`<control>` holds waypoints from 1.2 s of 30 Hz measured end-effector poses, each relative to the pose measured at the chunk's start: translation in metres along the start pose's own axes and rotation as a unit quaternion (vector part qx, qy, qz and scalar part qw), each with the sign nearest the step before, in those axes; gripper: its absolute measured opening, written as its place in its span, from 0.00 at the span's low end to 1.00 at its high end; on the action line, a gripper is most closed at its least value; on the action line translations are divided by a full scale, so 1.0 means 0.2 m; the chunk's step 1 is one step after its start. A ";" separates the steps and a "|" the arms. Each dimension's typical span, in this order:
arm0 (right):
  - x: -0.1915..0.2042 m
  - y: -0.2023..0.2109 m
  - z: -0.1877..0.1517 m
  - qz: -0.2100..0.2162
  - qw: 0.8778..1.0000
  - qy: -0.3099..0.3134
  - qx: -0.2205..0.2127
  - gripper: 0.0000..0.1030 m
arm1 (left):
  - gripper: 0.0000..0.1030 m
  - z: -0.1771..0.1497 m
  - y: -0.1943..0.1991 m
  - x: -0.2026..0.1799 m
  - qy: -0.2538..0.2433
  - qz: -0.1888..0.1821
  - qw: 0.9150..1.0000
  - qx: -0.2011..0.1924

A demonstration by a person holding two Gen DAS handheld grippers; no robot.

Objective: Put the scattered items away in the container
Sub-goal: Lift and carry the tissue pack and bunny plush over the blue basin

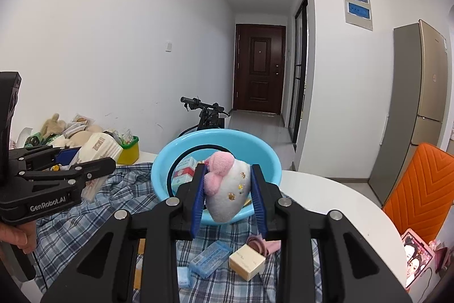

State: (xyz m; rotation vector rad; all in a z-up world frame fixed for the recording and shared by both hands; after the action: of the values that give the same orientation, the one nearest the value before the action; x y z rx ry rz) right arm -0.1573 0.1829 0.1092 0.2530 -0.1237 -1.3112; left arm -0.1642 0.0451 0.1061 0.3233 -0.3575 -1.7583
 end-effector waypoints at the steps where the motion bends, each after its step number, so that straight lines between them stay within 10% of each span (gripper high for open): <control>1: 0.00 -0.02 0.01 0.000 1.000 0.003 0.000 0.28 | 0.44 0.01 -0.02 0.00 0.001 -0.002 1.000 0.003; 36: -0.20 -0.93 0.23 -0.029 0.996 -0.020 0.080 0.28 | 0.44 0.50 -1.02 0.28 0.084 0.005 0.996 0.006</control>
State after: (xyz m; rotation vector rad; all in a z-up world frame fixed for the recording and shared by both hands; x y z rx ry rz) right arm -0.3530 0.1735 0.1083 0.3685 -0.2568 -1.3671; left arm -0.3983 0.0376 0.1132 0.4730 -0.2479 -1.7054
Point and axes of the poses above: each gripper's, at about its wrist camera, not at the fingertips, and y roughly against the way its jaws point, x to its left, z to its top, the point moved 10 cm from there along -y, roughly the way its jaws point, and after that the axes turned 4 degrees about -x, right-handed, at the moved point
